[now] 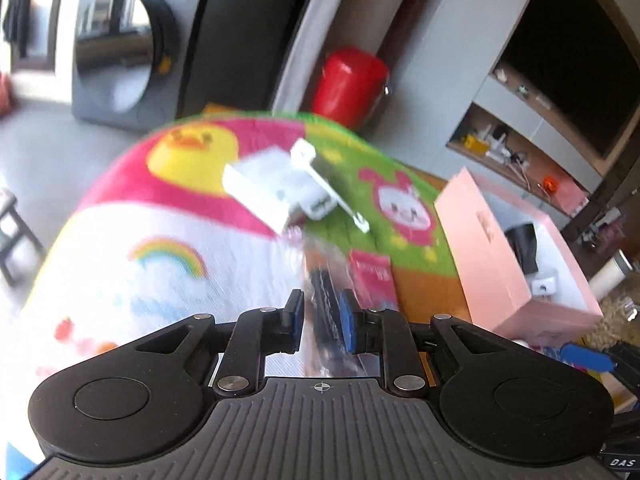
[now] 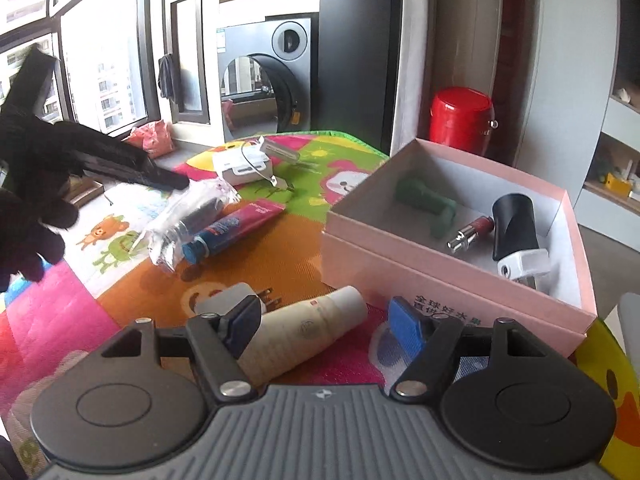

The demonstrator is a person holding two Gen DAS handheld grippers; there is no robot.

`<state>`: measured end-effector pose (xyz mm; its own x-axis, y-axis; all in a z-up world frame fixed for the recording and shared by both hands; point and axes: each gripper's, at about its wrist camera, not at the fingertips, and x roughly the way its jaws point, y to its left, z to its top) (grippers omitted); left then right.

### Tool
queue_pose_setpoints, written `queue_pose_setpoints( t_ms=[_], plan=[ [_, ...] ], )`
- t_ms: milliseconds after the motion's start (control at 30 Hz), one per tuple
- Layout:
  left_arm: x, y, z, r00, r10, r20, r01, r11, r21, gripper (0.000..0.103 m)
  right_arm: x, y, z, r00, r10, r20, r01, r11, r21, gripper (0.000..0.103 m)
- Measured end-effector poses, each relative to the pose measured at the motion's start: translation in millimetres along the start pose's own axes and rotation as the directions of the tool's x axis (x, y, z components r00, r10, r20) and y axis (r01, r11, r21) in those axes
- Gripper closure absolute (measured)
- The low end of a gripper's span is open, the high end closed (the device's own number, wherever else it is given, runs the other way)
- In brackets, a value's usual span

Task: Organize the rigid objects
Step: 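Grasp the clear bag holding a black item with the left tool, then grasp the white square cube with the right tool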

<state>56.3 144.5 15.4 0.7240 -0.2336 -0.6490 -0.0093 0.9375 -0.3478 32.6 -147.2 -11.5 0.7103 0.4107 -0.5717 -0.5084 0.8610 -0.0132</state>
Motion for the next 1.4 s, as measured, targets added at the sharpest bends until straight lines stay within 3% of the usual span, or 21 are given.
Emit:
queue_pose_setpoints(
  t_ms=[67, 100, 167, 200, 433, 600, 800, 1100, 1233, 1400],
  plan=[
    [8.5, -3.6, -1.8, 1.0, -0.011, -0.009, 0.012, 1.0, 0.012, 0.075, -1.2, 2.8, 1.3, 1.0, -0.002, 0.001, 0.002, 1.0, -0.009, 0.032],
    [12.1, -5.6, -0.8, 1.0, 0.0, -0.005, 0.001, 1.0, 0.027, 0.072, -1.0, 3.5, 1.7, 1.0, -0.004, -0.001, 0.004, 1.0, -0.01, 0.032],
    [20.7, -10.8, -2.7, 0.999, 0.035, -0.003, -0.035, 0.998, 0.049, 0.058, 1.2, 4.6, 1.9, 1.0, -0.005, -0.009, 0.005, 1.0, -0.007, 0.032],
    [23.0, -10.8, -5.3, 0.999, 0.046, -0.009, -0.046, 0.997, 0.054, 0.057, 2.7, 5.1, 1.6, 1.0, -0.008, -0.015, 0.008, 1.0, -0.004, 0.032],
    [5.1, -17.5, -27.9, 0.999, 0.033, -0.02, -0.03, 0.99, 0.137, 0.074, 2.4, 10.4, -0.6, 1.0, 0.012, -0.022, -0.011, 1.0, 0.024, 0.032],
    [-19.3, -20.0, -57.2, 1.0, -0.003, -0.024, 0.007, 0.989, 0.147, 0.077, -1.5, 38.2, 8.3, 0.999, 0.036, 0.033, -0.033, 0.997, -0.077, 0.032],
    [-35.6, -29.6, -71.1, 0.999, 0.013, -0.042, -0.007, 0.991, 0.135, 0.077, 24.4, 56.0, 5.1, 0.995, 0.077, -0.058, -0.083, 0.991, -0.107, 0.035],
    [-38.2, -62.6, -88.7, 0.997, 0.023, -0.077, -0.007, 0.98, 0.197, 0.077, -3.5, 36.8, -33.2, 0.989, -0.134, -0.069, 0.119, 0.974, -0.191, 0.036],
    [-38.4, -69.3, -92.9, 0.997, 0.049, -0.061, -0.034, 0.975, 0.221, 0.077, -18.2, 22.9, -39.3, 0.991, -0.105, -0.083, 0.096, 0.99, -0.103, 0.036],
    [-45.5, -51.9, -93.5, 0.998, 0.01, -0.062, -0.001, 0.989, 0.146, 0.078, -21.4, 34.8, -29.4, 0.999, -0.012, -0.047, 0.011, 0.999, -0.039, 0.036]
  ],
)
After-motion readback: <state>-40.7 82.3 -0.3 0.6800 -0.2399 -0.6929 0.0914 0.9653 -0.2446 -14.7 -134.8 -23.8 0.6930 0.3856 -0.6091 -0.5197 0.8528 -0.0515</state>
